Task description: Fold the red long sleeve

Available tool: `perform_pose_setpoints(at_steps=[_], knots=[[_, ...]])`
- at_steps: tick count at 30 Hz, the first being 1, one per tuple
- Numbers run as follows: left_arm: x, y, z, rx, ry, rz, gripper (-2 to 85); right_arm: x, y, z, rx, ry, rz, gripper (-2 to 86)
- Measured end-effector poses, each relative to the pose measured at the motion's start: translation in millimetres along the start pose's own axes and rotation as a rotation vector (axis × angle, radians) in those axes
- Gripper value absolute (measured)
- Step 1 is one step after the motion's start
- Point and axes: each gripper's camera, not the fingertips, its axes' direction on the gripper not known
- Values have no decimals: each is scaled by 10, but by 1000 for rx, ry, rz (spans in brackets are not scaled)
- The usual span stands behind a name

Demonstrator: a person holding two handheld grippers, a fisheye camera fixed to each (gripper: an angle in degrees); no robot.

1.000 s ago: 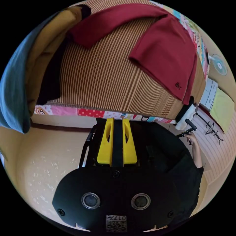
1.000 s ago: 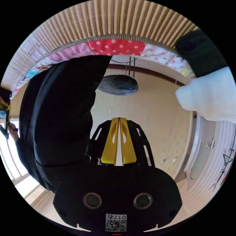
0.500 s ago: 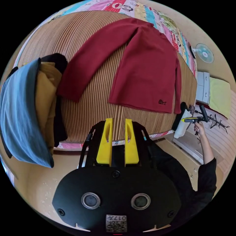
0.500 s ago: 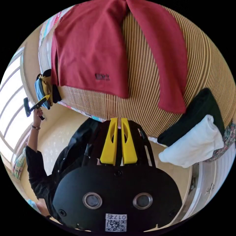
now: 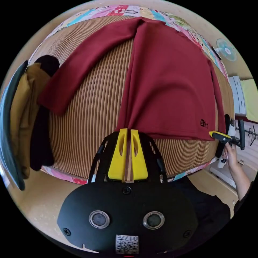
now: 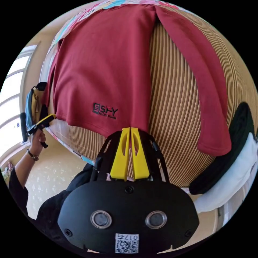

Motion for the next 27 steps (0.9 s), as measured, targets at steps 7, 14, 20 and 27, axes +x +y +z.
perform_pose_setpoints(at_steps=[7,14,20,27], knots=[[-124,1212,208,-190,-67,-112,22,942,1406,741,-222,-464,317,12],[-651,1651,119,-238,159,-401,27,1761,2598,941,526,-1326,1024,81],[-1064,1980,-116,-179,288,-579,38,1769,2982,1439,841,-1478,1389,106],[-1478,2276,-329,-127,257,-554,1,1839,2850,222,819,-1232,925,12]])
